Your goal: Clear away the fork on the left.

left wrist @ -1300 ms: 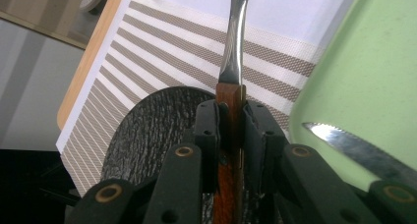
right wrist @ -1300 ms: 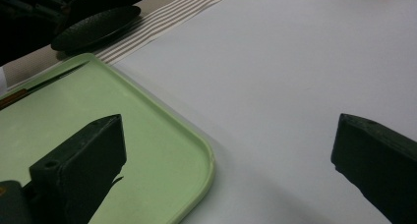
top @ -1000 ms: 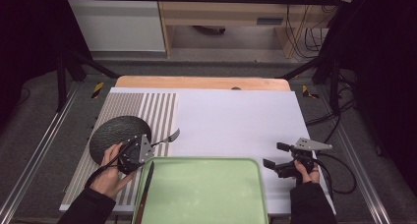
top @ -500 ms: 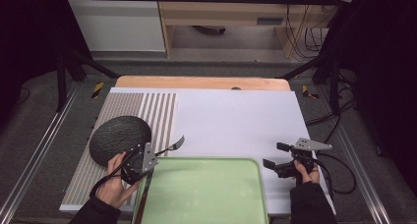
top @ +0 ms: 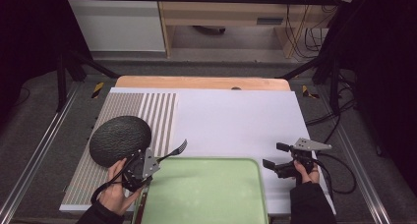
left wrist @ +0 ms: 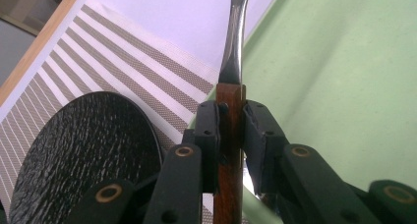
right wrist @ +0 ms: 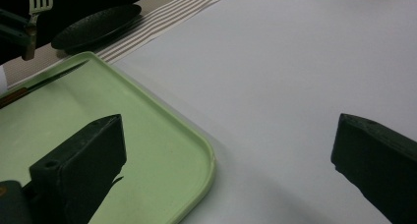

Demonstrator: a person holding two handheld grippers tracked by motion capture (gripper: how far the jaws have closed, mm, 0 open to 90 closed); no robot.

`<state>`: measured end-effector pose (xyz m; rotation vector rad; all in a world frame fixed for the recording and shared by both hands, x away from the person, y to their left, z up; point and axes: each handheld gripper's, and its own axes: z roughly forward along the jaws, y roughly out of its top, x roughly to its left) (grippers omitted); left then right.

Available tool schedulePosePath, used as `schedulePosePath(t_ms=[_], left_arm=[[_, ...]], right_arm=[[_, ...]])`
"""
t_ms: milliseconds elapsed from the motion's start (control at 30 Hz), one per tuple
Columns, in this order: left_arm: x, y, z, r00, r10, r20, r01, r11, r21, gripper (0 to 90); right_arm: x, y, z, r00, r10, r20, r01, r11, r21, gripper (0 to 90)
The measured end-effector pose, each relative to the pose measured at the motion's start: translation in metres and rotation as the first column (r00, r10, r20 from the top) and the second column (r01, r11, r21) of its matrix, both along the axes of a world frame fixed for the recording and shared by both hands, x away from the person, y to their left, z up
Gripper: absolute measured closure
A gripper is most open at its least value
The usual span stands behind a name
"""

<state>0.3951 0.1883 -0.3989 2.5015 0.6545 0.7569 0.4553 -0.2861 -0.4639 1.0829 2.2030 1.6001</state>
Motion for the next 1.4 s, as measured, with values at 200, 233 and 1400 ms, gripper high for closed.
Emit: schedulePosePath(t_ms=[200, 233, 1400], left_arm=[[-0.010, -0.010, 0.000, 0.9998, -0.016, -0.015, 0.015, 0.9999, -0.003, 76.6], [-0.011, -0.011, 0.000, 0.9996, -0.022, -0.020, 0.022, 0.9998, -0.005, 76.6], [-0.047, -0.053, -0.022, 0.9831, -0.085, -0.162, 0.098, 0.9922, 0.077, 76.7]], right_arm=[[0.000, 0.000, 0.000, 1.0000, 0.000, 0.000, 0.000, 1.000, 0.000, 0.3], [0.000, 0.000, 0.000, 1.0000, 0.000, 0.001, 0.000, 1.000, 0.001, 0.3], [-0.001, 0.000, 0.001, 1.0000, -0.001, 0.000, 0.001, 1.000, 0.002, 0.3]])
